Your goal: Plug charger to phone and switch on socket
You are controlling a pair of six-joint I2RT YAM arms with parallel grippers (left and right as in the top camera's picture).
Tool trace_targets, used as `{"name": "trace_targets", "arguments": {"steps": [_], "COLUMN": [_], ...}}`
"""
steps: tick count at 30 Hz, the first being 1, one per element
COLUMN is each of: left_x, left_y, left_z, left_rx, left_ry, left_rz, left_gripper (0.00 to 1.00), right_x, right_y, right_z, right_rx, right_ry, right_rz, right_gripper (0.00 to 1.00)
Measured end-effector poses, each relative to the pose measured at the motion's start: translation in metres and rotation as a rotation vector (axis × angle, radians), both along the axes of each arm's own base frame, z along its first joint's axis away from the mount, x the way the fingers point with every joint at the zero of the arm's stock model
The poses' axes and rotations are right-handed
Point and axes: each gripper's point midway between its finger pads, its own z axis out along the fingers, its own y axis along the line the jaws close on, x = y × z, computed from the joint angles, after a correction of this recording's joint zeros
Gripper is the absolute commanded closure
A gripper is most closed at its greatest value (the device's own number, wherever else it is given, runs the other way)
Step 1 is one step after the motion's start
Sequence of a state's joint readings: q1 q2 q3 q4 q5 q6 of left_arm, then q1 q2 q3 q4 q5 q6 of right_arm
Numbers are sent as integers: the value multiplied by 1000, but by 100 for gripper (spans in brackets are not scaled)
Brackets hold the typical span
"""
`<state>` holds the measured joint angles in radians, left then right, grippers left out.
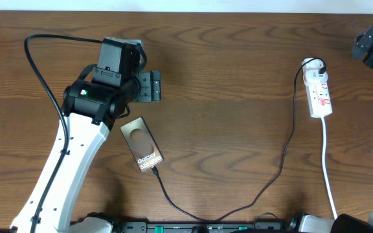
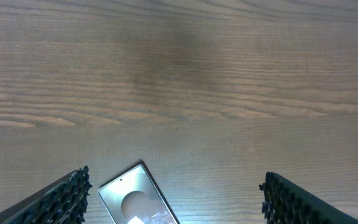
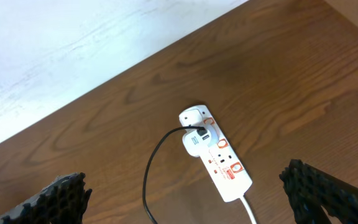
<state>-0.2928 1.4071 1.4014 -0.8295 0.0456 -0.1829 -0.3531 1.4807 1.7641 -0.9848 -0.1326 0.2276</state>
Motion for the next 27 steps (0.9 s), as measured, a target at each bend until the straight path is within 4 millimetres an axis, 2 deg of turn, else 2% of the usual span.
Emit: {"name": "trace_targets", "arguments": {"steps": [9,13,17,19,21,27], "left_x": [-3,-18,-35,-46,-43,-78], "left_y": [1,12,21,27,26,45], "left_z": [1,17,36,37,46,43], "left_rx": [4,10,-20,-37,-73,-155], "left_ry": [4,-66,-240,-362,-524,-919], "left_rz": [1,21,36,35,33,62], "left_gripper": [13,13,13,13,13,13], "right_x": [0,0,0,-1,-1,-1], "right_y": [0,0,0,-1,-1,-2], "right_z": [0,0,0,-1,0,-1], "right_rx": [0,-1,-1,-2,-5,-5], "right_ry": [1,2,2,4,2,5], "right_rz": [0,-2,-2,-4,-7,-8], "right_gripper": [1,1,1,1,1,1]}}
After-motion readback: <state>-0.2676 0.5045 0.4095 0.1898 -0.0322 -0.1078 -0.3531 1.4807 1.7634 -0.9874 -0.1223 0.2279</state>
